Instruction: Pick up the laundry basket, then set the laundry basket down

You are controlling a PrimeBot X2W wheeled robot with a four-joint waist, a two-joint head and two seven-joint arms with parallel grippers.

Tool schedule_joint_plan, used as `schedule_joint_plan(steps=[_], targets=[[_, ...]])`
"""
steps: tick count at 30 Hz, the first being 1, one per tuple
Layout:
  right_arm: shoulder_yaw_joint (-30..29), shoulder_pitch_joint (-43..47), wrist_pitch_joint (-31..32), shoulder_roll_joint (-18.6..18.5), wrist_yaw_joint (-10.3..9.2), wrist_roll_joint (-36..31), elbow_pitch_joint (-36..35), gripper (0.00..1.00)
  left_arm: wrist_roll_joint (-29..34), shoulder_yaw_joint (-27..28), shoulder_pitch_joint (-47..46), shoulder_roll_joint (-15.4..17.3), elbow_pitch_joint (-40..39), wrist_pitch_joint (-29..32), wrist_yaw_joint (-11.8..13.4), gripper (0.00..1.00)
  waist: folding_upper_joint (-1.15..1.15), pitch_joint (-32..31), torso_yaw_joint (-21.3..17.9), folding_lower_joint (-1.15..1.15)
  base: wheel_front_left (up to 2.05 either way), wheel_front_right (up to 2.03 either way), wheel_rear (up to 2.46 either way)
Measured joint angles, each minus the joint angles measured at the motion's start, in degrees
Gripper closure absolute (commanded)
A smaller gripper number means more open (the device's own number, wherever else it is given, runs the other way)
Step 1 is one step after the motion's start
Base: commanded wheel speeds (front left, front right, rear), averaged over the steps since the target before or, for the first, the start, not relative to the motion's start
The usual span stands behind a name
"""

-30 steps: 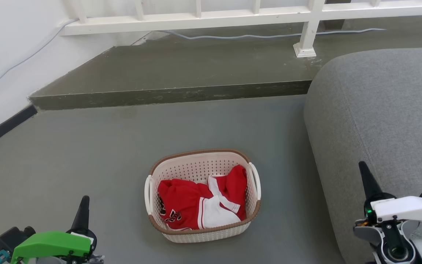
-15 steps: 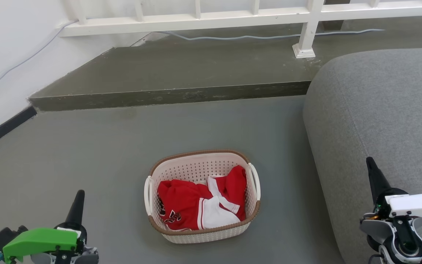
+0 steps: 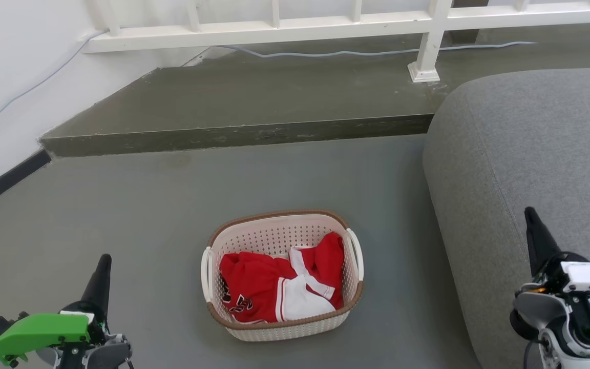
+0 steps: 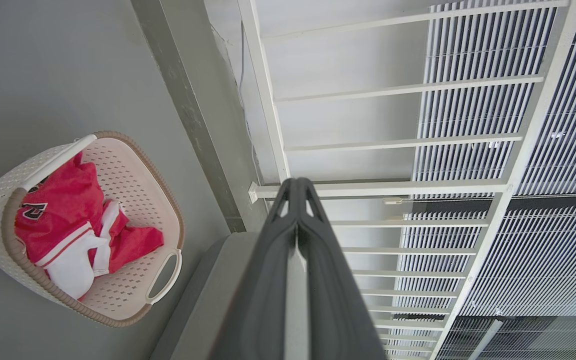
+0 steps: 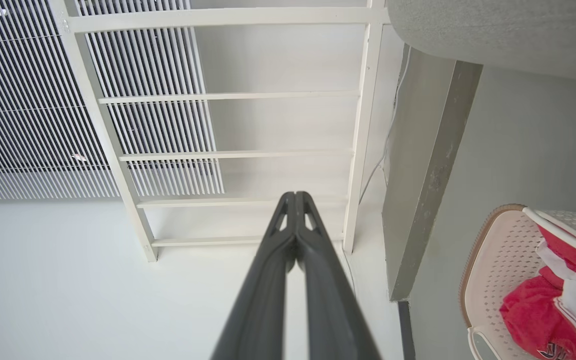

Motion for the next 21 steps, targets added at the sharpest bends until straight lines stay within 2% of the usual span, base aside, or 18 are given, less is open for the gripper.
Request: schedule_joint_plan(steps=[4, 21], targets=[[-0.36, -0.24, 0.46, -0.12, 0.18, 1.46, 0.27, 1.0, -1.76, 0.49, -0.62, 0.0, 0.13, 0.36, -0.05, 1.0, 0.0, -0.02, -0.02, 0.0, 0.0, 0.0, 0.0], [-0.43, -0.32, 0.48, -0.12, 0.49, 1.59, 0.81, 1.0, -2.16, 0.62, -0.63, 0.0, 0.67, 0.36, -0.11, 1.0, 0.0, -0.04, -0.02, 0.0, 0.0, 0.0, 0.0]])
